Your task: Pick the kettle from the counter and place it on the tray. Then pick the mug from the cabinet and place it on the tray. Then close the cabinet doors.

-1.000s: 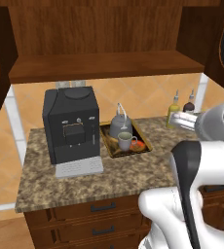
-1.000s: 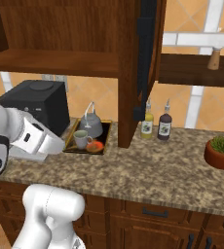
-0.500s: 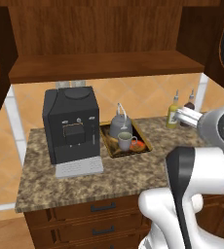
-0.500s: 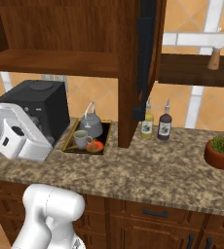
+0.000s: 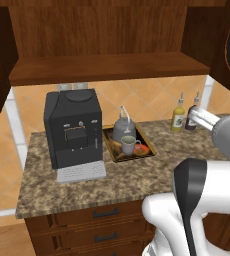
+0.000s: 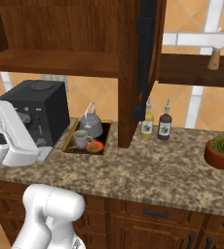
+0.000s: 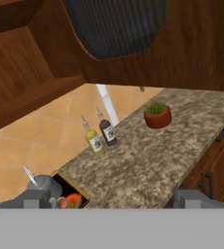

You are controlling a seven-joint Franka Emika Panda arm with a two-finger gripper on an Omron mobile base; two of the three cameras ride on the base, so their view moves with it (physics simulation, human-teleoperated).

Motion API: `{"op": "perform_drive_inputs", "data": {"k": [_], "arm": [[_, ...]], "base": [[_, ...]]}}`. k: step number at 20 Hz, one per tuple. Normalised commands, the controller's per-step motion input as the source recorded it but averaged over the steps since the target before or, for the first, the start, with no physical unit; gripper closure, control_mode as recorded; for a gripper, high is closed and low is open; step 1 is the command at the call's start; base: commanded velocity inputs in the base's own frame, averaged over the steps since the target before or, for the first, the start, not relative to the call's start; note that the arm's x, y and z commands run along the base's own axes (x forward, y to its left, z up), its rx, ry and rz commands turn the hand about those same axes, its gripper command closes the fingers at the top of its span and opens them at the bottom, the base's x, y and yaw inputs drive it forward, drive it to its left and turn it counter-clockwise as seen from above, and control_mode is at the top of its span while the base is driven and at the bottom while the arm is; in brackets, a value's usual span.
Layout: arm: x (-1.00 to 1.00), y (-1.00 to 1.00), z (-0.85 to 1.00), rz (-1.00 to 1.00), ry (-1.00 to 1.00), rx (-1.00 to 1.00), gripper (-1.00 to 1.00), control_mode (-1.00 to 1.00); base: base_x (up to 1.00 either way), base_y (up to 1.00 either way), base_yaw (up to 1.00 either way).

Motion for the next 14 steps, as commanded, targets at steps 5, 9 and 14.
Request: {"op": "perform_drive_inputs", "data": {"k": [5, 9, 14], "arm": [[-0.25, 0.0, 0.02, -0.08, -0.09, 0.0, -1.0, -1.0], [-0.24, 0.0, 0.03, -0.09, -0.09, 0.0, -1.0, -1.0], [-0.2, -0.09, 0.04, -0.08, -0.05, 0.0, -1.0, -1.0]], "base": [[0.0, 0.0, 0.0], [0.0, 0.0, 0.0], [0.0, 0.0, 0.0]]}}
